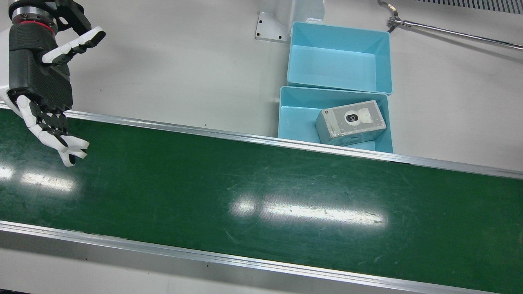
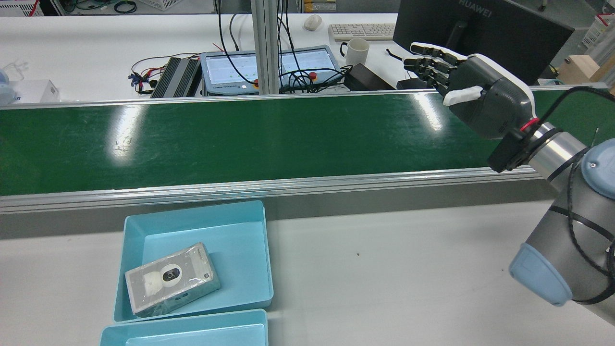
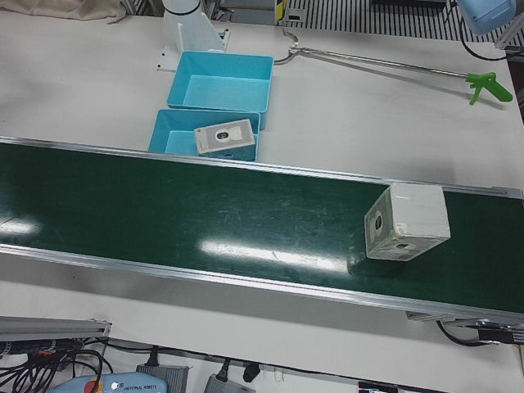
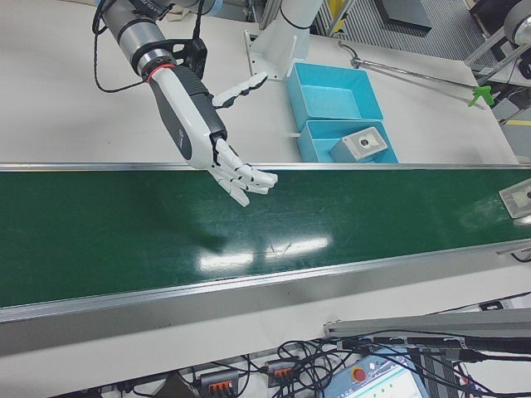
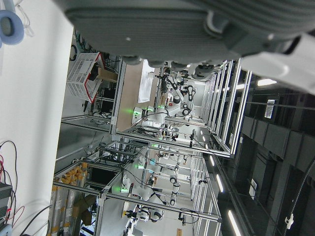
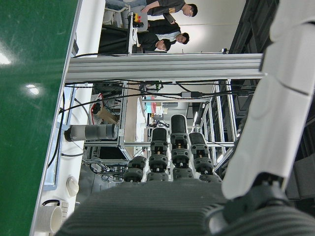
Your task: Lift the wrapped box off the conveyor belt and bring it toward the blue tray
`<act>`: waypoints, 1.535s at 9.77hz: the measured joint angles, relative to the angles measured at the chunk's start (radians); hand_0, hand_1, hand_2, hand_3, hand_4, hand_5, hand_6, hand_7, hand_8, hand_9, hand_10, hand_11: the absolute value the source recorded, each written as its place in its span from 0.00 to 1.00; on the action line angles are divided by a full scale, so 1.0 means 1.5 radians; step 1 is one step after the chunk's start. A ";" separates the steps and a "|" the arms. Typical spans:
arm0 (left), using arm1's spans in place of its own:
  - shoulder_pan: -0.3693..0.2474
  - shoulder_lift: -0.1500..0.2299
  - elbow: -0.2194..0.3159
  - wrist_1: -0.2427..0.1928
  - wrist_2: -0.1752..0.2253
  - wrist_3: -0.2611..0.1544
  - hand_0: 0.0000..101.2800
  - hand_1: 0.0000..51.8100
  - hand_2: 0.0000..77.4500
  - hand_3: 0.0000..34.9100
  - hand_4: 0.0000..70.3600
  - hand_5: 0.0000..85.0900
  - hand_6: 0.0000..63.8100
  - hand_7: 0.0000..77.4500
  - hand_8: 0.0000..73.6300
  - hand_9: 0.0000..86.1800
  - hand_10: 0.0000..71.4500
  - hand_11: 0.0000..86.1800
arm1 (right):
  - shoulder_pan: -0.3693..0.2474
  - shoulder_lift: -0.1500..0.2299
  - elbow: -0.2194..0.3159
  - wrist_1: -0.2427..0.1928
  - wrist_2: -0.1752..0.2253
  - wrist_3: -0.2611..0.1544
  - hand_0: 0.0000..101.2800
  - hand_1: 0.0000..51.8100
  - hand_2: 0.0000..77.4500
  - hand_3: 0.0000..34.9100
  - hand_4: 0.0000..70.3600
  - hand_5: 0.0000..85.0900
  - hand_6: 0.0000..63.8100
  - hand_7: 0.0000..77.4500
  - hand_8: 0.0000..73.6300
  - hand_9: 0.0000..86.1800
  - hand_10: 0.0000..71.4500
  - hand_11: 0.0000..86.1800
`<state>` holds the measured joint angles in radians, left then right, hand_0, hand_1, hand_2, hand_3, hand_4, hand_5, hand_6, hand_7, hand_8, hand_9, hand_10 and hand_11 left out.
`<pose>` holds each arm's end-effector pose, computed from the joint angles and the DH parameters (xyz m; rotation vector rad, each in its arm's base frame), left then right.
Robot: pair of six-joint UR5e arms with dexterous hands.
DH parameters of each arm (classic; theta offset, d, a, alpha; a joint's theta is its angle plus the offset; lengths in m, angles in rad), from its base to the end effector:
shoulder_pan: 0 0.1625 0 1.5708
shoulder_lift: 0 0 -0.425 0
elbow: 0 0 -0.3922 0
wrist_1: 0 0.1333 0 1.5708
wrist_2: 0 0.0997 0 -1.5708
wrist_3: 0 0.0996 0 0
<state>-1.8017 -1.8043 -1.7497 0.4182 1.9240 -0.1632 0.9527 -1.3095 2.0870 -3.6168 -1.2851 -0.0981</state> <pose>-0.2222 -0.5133 0.5190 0.3143 -2.1716 2.2056 -0.1641 -0.5093 0.3647 -0.3653 -2.3443 1.7445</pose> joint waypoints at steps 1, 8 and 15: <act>0.000 0.000 0.000 0.000 0.000 0.000 0.00 0.00 0.01 0.00 0.00 0.01 0.01 0.01 0.01 0.00 0.01 0.01 | 0.000 0.001 -0.002 0.001 0.000 0.000 0.43 0.14 0.04 0.00 0.12 0.20 0.16 0.31 0.22 0.22 0.08 0.10; 0.000 0.000 0.000 0.000 0.000 0.000 0.00 0.00 0.01 0.00 0.00 0.01 0.01 0.01 0.01 0.01 0.00 0.01 | 0.000 0.005 -0.013 0.003 0.001 0.003 0.43 0.14 0.04 0.00 0.12 0.20 0.16 0.31 0.22 0.22 0.09 0.11; 0.000 0.000 0.000 0.000 0.000 0.000 0.00 0.00 0.01 0.00 0.01 0.01 0.01 0.01 0.01 0.00 0.01 0.01 | 0.000 0.004 -0.013 0.002 0.001 0.007 0.43 0.14 0.03 0.00 0.12 0.20 0.16 0.31 0.22 0.22 0.08 0.11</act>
<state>-1.8017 -1.8042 -1.7497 0.4182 1.9240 -0.1632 0.9533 -1.3040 2.0670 -3.6135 -1.2839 -0.0882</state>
